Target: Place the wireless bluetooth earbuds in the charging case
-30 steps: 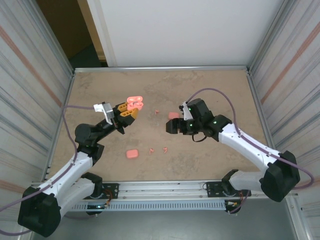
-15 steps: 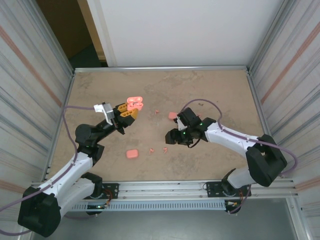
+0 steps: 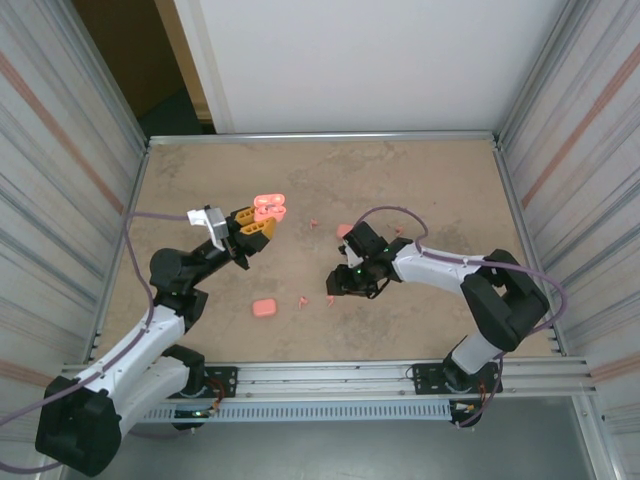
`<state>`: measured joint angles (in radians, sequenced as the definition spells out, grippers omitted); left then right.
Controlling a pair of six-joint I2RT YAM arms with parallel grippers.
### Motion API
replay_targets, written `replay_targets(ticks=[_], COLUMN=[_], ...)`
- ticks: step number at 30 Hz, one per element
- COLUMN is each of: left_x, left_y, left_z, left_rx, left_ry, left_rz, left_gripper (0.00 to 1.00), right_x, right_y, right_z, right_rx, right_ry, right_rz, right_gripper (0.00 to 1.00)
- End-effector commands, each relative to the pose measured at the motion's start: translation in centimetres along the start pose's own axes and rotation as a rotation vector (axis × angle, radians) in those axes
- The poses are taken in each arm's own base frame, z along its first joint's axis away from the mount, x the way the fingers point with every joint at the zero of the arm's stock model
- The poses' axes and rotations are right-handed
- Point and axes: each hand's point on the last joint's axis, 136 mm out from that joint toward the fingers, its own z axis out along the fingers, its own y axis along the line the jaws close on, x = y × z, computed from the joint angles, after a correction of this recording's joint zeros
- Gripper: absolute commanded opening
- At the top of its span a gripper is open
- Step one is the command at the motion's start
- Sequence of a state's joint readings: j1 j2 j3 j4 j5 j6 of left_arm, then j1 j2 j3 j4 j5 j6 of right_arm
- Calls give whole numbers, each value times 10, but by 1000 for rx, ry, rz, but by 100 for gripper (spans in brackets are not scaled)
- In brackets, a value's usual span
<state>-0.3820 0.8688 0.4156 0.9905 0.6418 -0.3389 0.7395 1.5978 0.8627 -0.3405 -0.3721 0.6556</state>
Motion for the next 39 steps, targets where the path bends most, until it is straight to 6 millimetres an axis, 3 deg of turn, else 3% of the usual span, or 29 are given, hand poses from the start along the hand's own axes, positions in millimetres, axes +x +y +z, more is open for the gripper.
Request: replay_targets(ticks=[1,26,39], left_x=[-8,-9,-7], left_y=[-6,-7,-7], left_z=[-2,-2,-4], left_rx=[8,7,2], left_ry=[-17,-13,-6], left_rz=[38,45,42], left_gripper=[0,0,0], right_x=[4,5,5], right_y=[2,11,6], right_z=[7,24,33], right_rx=[-13,-17,9], right_ry=[28,65,70], right_rz=[13,-2,-3], right_gripper=[48,35,30])
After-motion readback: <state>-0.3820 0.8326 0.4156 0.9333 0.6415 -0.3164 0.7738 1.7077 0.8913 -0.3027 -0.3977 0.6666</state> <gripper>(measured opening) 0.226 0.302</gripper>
